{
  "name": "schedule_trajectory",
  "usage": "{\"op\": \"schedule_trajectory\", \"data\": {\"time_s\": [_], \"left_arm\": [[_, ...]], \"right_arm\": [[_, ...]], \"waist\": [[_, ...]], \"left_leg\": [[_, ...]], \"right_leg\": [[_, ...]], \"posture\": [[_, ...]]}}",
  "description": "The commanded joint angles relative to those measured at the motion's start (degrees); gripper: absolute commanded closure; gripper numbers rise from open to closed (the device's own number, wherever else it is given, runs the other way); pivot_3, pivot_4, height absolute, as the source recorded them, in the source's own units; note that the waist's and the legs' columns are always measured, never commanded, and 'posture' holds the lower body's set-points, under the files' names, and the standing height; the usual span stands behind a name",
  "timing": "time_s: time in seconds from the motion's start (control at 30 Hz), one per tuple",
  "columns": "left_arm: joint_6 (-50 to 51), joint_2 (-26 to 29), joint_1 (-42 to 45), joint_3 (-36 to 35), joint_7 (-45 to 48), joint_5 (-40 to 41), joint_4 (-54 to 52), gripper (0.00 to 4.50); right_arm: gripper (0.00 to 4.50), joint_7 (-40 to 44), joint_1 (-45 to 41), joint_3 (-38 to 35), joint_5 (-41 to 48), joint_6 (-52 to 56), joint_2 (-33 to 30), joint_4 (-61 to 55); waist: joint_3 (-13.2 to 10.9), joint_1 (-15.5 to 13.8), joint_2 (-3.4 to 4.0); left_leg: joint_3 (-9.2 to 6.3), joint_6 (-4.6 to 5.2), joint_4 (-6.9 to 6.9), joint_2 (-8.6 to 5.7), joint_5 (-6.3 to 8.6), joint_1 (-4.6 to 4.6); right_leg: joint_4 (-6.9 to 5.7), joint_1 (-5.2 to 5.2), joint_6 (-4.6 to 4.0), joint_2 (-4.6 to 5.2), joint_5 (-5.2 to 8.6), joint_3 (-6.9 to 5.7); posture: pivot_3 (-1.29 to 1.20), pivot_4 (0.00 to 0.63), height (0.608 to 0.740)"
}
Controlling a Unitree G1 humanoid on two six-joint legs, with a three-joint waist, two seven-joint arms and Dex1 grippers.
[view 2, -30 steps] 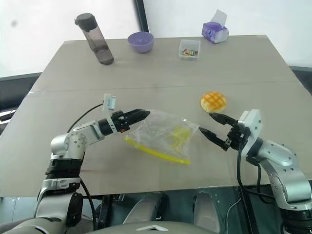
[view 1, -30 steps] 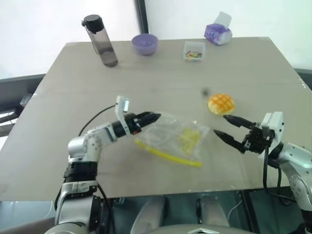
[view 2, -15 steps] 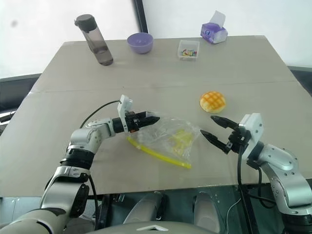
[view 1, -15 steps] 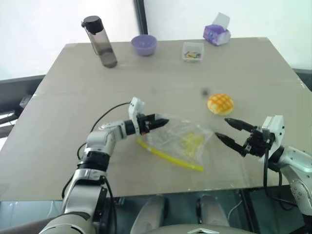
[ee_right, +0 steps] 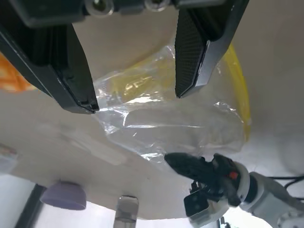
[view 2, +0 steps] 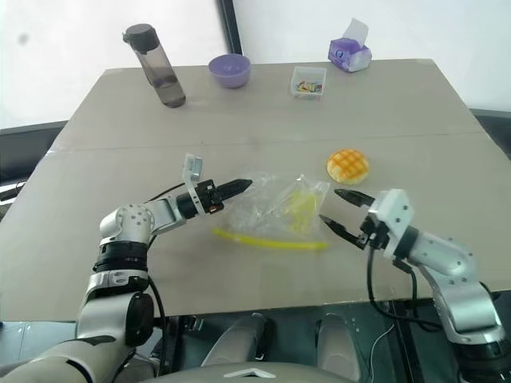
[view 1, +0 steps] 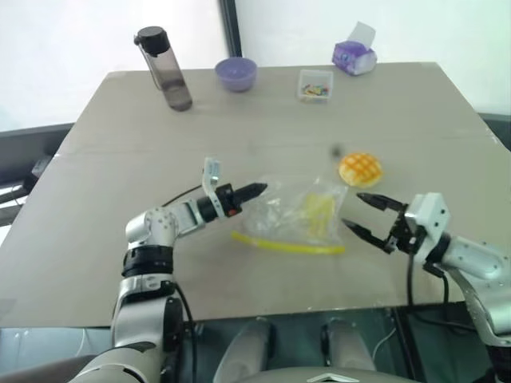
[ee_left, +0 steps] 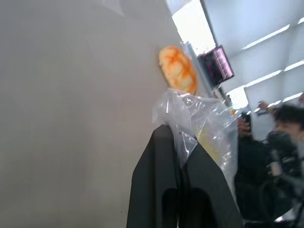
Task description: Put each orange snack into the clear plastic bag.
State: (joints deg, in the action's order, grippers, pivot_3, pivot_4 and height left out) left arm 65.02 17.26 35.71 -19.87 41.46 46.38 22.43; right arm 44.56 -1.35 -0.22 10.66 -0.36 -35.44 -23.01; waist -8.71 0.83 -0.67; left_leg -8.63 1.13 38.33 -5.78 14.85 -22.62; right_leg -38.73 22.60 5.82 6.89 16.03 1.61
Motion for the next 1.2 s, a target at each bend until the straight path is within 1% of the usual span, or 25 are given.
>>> {"op": "schedule_trajectory", "data": {"time_s": [0.03, 0.2, 0.33, 0.4, 0.47, 0.53, 0.6, 0.7, 0.8, 0.93, 0.97, 1.0, 1.07, 1.17, 1.2], "left_arm": [[4.76, -2.63, 1.42, -7.20, -8.60, 6.75, -4.92, 4.47], [6.94, -5.99, 0.94, -11.87, -17.55, 10.84, -6.65, 4.47], [6.92, -8.22, -0.47, -12.56, -21.28, 12.06, -7.58, 4.47], [6.81, -9.10, -1.14, -12.52, -22.36, 12.58, -8.13, 4.47], [6.61, -9.69, -1.67, -12.40, -23.23, 12.87, -8.58, 4.47], [6.47, -10.19, -2.36, -12.40, -23.89, 13.36, -8.88, 4.47], [6.47, -10.61, -2.94, -12.29, -24.54, 13.70, -9.11, 4.47], [6.49, -10.26, -3.87, -11.06, -24.50, 13.44, -9.90, 4.47], [6.35, -9.83, -4.28, -11.09, -24.31, 13.75, -9.93, 4.50], [5.42, -8.67, -5.08, -8.77, -22.92, 12.05, -10.36, 4.50], [4.60, -8.27, -5.44, -7.69, -22.13, 11.33, -10.83, 4.50], [3.90, -7.96, -5.74, -6.73, -21.52, 10.75, -11.24, 4.50], [-1.11, -6.50, -7.13, -2.06, -17.70, 6.67, -13.16, 4.50], [-6.74, -3.90, -7.99, 2.87, -10.42, 3.33, -14.65, 3.76], [-8.14, -2.79, -7.96, 4.23, -8.34, 2.42, -15.09, 3.38]], "right_arm": [[1.64, 0.01, -1.88, 2.81, -8.11, -10.90, -1.59, 3.37], [1.64, -0.25, -2.16, 6.08, -13.99, -19.08, -2.59, 7.84], [1.64, -3.42, -3.57, 9.97, -23.35, -23.43, -2.61, 13.68], [1.64, -4.86, -5.02, 11.67, -26.18, -25.41, -1.92, 16.61], [1.64, -5.94, -6.00, 12.76, -27.91, -25.95, -1.35, 18.41], [1.64, -9.23, -8.27, 14.12, -33.18, -25.51, -0.39, 21.70], [1.64, -11.94, -9.97, 14.98, -36.58, -25.52, 0.26, 24.27], [1.64, -15.33, -11.41, 14.44, -37.75, -24.94, 1.27, 25.49], [2.40, -16.88, -11.86, 13.50, -37.19, -24.86, 1.27, 25.12], [4.20, -17.54, -11.71, 12.94, -36.18, -25.16, 0.66, 24.18], [4.45, -17.54, -11.77, 12.72, -35.83, -24.99, 0.59, 23.75], [4.45, -17.44, -11.85, 12.56, -35.50, -24.85, 0.50, 23.42], [4.45, -17.13, -12.06, 11.85, -34.10, -23.93, 0.75, 22.53], [4.50, -16.86, -13.12, 10.76, -32.60, -20.28, 2.02, 21.99], [4.50, -16.38, -13.57, 10.67, -32.27, -18.81, 2.38, 21.91]], "waist": [[-0.01, -0.01, -0.04], [-0.02, -0.05, -0.05], [-0.02, -0.02, -0.06], [-0.02, 0.02, -0.06], [-0.02, 0.07, -0.06], [0.00, 0.17, -0.09], [0.02, 0.11, -0.11], [0.05, -0.02, -0.15], [0.05, -0.09, -0.16], [0.04, 0.00, -0.15], [0.04, 0.02, -0.15], [0.04, 0.03, -0.15], [0.04, 0.04, -0.15], [0.04, 0.05, -0.15], [0.04, 0.13, -0.15]], "left_leg": [[-0.01, 0.00, 0.01, 0.00, 0.00, 0.00], [0.02, -0.02, 0.00, 0.00, -0.01, 0.00], [0.04, -0.02, 0.01, -0.01, -0.01, 0.00], [0.07, -0.03, 0.01, 0.00, -0.01, 0.00], [0.10, -0.04, 0.00, 0.00, -0.02, 0.02], [0.11, -0.05, 0.00, 0.02, -0.03, 0.04], [0.16, -0.06, -0.01, 0.02, -0.03, 0.11], [0.17, -0.07, 0.00, 0.02, -0.03, 0.20], [0.18, -0.07, 0.00, 0.01, -0.04, 0.19], [0.19, -0.07, -0.03, 0.01, -0.04, 0.17], [0.20, -0.07, -0.03, 0.01, -0.04, 0.17], [0.21, -0.07, -0.04, 0.01, -0.04, 0.17], [0.22, -0.07, -0.05, 0.02, -0.04, 0.17], [0.24, -0.07, -0.06, 0.02, -0.04, 0.17], [0.26, -0.08, -0.07, 0.02, -0.04, 0.17]], "right_leg": [[-0.01, -0.01, 0.00, 0.00, 0.00, 0.00], [-0.04, 0.00, 0.00, 0.01, 0.00, 0.04], [-0.05, 0.00, 0.00, 0.01, 0.00, 0.06], [-0.06, 0.01, 0.00, 0.00, 0.00, 0.07], [-0.08, 0.02, -0.01, 0.00, 0.00, 0.12], [-0.08, 0.01, -0.01, -0.02, 0.00, 0.13], [-0.11, -0.02, -0.01, -0.04, 0.00, 0.19], [-0.13, -0.03, -0.01, -0.04, 0.00, 0.20], [-0.13, -0.03, -0.01, -0.04, 0.00, 0.22], [-0.12, -0.02, -0.02, -0.04, 0.00, 0.25], [-0.12, -0.02, -0.02, -0.04, 0.00, 0.27], [-0.13, -0.02, -0.02, -0.04, 0.00, 0.28], [-0.12, -0.02, -0.02, -0.05, 0.00, 0.29], [-0.11, -0.02, -0.02, -0.05, -0.01, 0.32], [-0.11, -0.01, -0.03, -0.06, -0.01, 0.33]], "posture": [[0.00, 0.150, 0.740], [0.00, 0.150, 0.740], [0.00, 0.150, 0.740], [0.00, 0.150, 0.740], [0.00, 0.150, 0.740], [0.00, 0.150, 0.740], [0.00, 0.150, 0.740], [0.00, 0.150, 0.740], [0.00, 0.150, 0.740], [0.00, 0.150, 0.740], [0.00, 0.150, 0.740], [0.00, 0.150, 0.740], [0.00, 0.150, 0.740], [0.00, 0.150, 0.740], [0.00, 0.150, 0.740]]}}
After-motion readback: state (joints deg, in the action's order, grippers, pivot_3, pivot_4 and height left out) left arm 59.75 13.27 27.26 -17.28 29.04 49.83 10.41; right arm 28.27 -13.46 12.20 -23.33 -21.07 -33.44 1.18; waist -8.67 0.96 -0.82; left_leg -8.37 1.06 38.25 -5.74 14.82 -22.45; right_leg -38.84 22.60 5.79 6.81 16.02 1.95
